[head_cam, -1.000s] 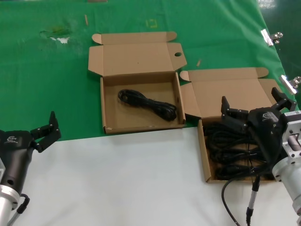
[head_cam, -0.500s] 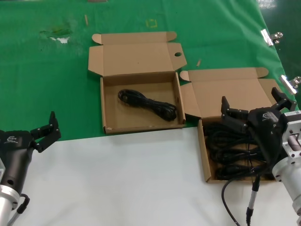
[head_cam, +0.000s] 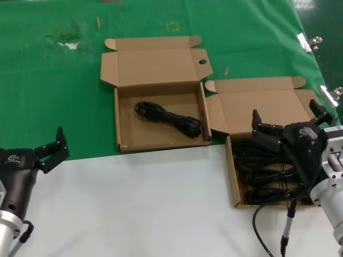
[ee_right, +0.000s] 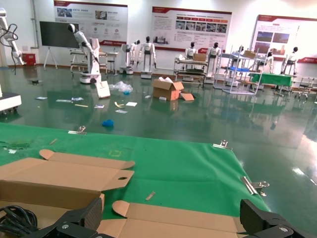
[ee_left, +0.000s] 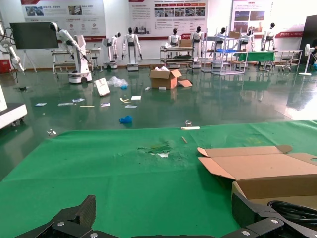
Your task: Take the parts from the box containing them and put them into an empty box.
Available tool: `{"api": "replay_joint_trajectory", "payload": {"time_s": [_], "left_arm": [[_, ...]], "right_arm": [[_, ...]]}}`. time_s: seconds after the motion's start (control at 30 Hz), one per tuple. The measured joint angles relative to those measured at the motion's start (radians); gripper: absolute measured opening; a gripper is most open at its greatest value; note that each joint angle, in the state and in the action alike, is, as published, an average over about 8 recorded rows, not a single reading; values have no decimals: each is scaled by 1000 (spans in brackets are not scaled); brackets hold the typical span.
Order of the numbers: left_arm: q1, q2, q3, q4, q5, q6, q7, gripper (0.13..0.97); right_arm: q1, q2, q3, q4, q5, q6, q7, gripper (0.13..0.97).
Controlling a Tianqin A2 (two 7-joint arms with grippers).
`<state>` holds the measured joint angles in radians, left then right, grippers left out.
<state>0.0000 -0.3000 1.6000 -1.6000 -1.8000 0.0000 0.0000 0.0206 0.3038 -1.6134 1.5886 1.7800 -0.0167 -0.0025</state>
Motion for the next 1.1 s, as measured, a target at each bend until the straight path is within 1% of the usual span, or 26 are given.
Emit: {"api": "replay_joint_trajectory", "payload": {"time_s": [1.1], "left_arm": [[0, 0, 0, 0, 0, 0, 0, 966]], "right_arm": [[0, 0, 0, 0, 0, 0, 0, 966]]}}
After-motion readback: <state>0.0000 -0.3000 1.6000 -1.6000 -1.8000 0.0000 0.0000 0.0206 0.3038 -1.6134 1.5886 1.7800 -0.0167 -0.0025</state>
